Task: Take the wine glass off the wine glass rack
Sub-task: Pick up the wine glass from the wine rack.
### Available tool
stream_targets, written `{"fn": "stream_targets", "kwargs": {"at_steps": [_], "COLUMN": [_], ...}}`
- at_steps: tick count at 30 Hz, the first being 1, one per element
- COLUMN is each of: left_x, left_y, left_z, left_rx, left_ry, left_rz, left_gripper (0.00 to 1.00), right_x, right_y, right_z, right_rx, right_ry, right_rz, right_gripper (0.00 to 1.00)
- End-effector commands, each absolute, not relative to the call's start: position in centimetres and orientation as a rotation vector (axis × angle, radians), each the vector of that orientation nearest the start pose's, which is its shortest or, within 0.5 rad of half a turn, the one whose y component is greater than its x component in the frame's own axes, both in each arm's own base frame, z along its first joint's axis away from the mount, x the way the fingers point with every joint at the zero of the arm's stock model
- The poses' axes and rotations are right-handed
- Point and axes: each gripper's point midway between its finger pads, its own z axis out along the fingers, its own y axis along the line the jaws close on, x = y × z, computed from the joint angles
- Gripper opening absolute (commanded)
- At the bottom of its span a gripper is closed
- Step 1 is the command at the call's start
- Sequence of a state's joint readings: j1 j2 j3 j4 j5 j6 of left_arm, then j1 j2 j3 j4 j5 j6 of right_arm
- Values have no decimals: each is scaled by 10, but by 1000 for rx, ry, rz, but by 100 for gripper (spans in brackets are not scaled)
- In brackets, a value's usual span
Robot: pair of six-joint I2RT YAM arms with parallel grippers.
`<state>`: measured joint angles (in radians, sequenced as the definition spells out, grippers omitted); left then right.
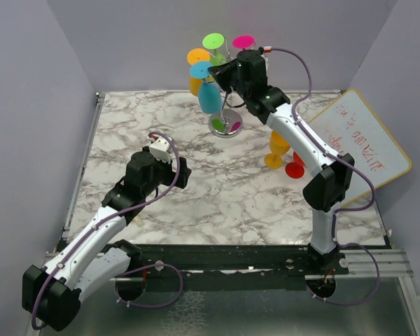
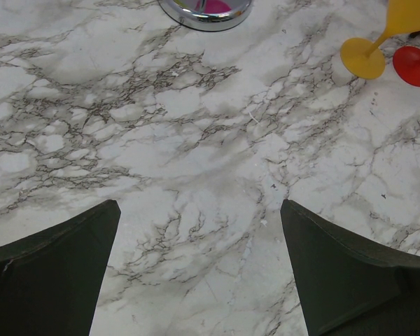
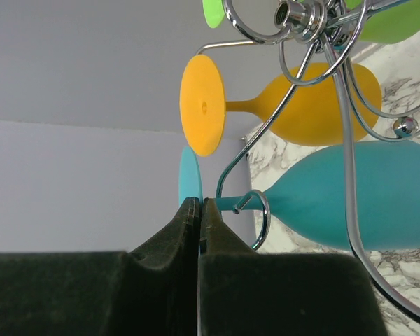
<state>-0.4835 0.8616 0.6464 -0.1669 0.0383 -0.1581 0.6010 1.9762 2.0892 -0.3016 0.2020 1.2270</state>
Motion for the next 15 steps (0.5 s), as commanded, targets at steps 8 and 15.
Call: {"fn": "stream_targets", "kwargs": {"at_steps": [8,15], "left_x": [274,274], "left_y": [-159,-160], "left_z": [194,192], "left_rx": [345,348], "left_ry": [1951,1956], "left_rz": [-469,-471], "left_gripper": [99,99], "right_x": [509,511], "right_y": [321,308], "right_z": [392,390], "right_rx": [788,806], "right_ry": [1663,1624], "right_rz": [967,907], "right_gripper": [0,1]}}
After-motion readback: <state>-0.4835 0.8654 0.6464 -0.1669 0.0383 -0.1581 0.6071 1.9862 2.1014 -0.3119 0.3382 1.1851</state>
